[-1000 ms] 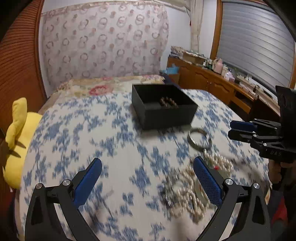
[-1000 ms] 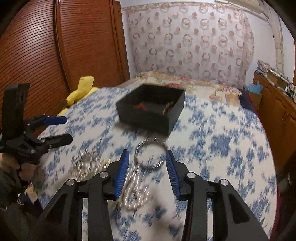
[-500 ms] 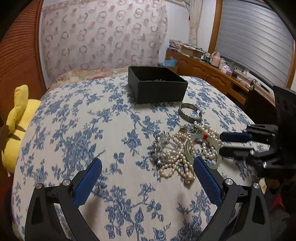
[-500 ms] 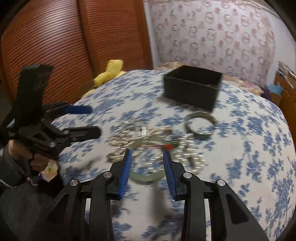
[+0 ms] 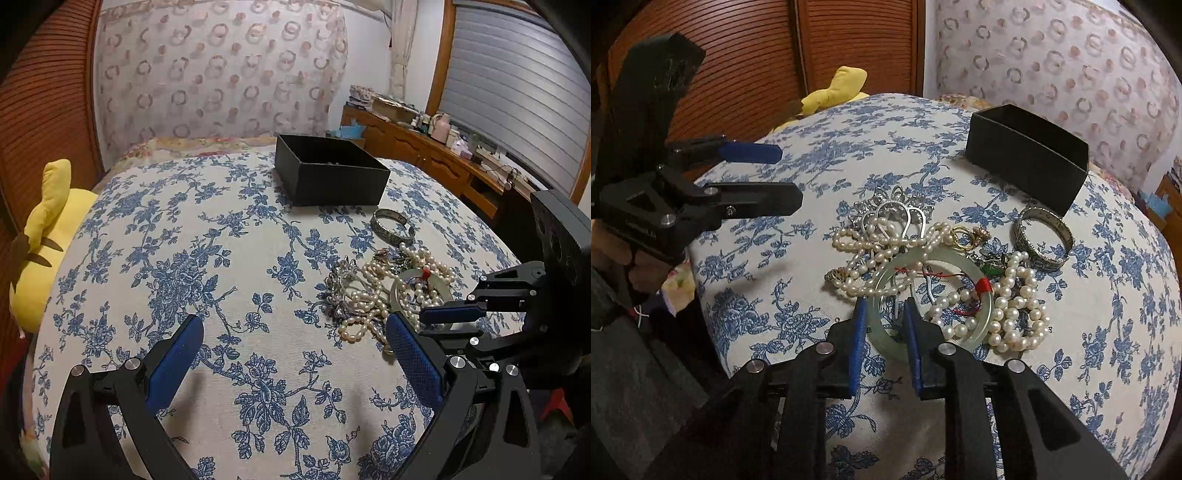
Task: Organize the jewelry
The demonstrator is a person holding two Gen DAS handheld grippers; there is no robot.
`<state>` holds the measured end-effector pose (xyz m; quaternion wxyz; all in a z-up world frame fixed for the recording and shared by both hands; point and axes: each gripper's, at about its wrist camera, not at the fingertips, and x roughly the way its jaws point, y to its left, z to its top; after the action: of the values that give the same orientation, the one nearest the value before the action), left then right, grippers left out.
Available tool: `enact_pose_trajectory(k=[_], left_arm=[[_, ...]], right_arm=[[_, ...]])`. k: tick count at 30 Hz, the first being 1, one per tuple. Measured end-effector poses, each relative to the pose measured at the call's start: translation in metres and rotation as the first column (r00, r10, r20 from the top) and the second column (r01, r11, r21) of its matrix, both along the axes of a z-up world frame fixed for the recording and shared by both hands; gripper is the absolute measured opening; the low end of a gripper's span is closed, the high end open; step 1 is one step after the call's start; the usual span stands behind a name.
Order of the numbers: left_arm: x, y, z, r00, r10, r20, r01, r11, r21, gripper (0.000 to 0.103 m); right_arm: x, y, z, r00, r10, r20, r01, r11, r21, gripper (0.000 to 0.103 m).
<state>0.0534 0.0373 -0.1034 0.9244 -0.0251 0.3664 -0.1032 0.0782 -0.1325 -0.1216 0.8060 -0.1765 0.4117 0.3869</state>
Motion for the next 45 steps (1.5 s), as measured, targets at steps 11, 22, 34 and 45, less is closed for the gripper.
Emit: enact_pose_trajectory(k=[11, 22, 34, 45], left_arm=[[0.0, -0.013, -0.004, 0.999, -0.032, -0.022, 0.032, 0.999, 0.005, 0.095], [0.0, -0.039, -0.006, 0.993, -0.11, -0.039, 0.111, 0.994, -0.001, 0.076], [0.008, -0.05, -0.018, 0.985, -0.15, -0.081, 0.151, 0.989, 0.006, 0.013], [0.022, -0.063, -0.019, 0.972, -0.21, -0.109, 0.223, 0.965, 0.137, 0.013]], right_arm=[[-0.003, -0.017, 0.026, 0.999, -0.014, 0.051, 0.011, 0.997, 0.07, 0.008], [0.01, -0.045, 0.044, 0.989, -0.113, 0.097, 0.103, 0.989, 0.108, 0.008], [0.013, -0.059, 0.033, 0.986, -0.154, 0.065, 0.145, 0.981, 0.133, 0.008], [0.013, -0.06, 0.034, 0.985, -0.16, 0.061, 0.15, 0.979, 0.137, 0.008]])
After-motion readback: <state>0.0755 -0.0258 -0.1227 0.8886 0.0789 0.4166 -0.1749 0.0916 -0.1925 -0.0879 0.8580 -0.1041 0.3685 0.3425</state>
